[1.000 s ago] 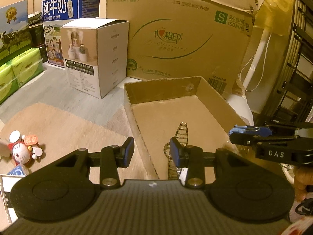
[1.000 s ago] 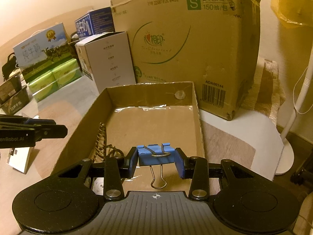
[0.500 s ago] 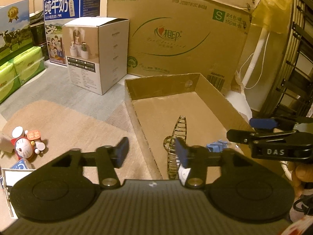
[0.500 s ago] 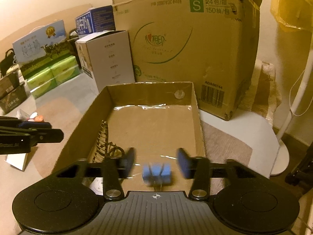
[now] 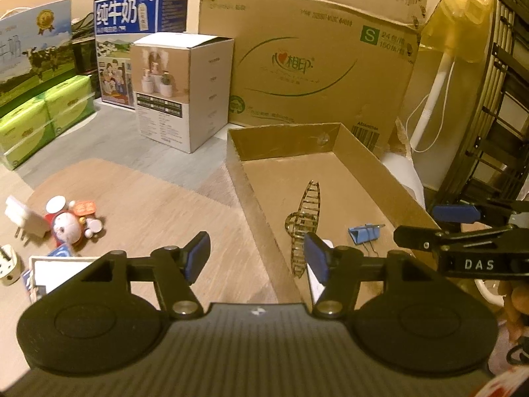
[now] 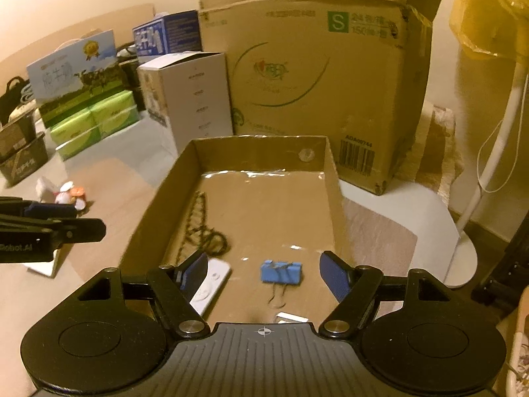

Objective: Organize rigid objects
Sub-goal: 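Open the left tool to drop the spiral while the right tool releases the clip, then withdraw both open tools from the box toward the remaining items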

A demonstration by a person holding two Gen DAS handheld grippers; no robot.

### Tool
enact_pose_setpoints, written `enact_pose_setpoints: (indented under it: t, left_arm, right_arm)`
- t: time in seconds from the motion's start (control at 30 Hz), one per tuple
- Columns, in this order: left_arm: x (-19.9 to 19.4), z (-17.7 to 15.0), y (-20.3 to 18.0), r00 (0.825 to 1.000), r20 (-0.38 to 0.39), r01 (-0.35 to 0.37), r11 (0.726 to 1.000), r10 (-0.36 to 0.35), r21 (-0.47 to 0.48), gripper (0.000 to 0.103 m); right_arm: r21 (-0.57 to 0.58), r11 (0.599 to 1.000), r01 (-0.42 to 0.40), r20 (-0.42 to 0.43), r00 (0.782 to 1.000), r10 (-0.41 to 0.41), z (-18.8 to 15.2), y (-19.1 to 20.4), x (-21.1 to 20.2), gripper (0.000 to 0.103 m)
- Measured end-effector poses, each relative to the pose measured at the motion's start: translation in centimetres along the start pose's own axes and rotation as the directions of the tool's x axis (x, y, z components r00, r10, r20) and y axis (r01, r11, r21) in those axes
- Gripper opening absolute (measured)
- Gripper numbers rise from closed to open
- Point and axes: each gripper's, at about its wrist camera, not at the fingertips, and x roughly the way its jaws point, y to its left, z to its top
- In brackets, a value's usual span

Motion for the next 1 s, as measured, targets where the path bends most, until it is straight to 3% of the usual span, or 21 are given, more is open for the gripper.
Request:
enact_pose_setpoints:
  t: [0.27, 0.4, 0.63, 1.0]
  left_arm:
    - [-4.1, -1.9, 2.0, 0.999, 0.021, -0.033, 0.999, 0.033, -0.017, 0.061]
    - [-6.1, -2.9, 3.7, 0.998, 0.030, -0.059, 0.998, 0.059, -0.028, 0.061]
    - [-9.6, -4.8, 7.2, 0.992, 0.047, -0.113, 0.993, 0.114, -0.016, 0.070]
    - [-12.8, -8.4, 14.7, 0.970, 0.014, -0.243, 0.968, 0.244, -0.060, 0.073]
  right_arm:
    - [-0.015, 1.000, -0.027, 0.012, 1.000, 0.027, -0.9, 4.4, -2.8, 0.075]
    - [-0.022, 0.998, -0.053, 0.021, 0.998, 0.053, -1.4, 6.7, -3.7, 0.080]
    - [-0.041, 0.996, -0.081, 0.013, 0.997, 0.081, -2.2, 10.5, -4.1, 0.084]
    - [-0.085, 0.986, -0.146, 0.015, 0.989, 0.148, -3.0, 16.3, -3.7, 0.086]
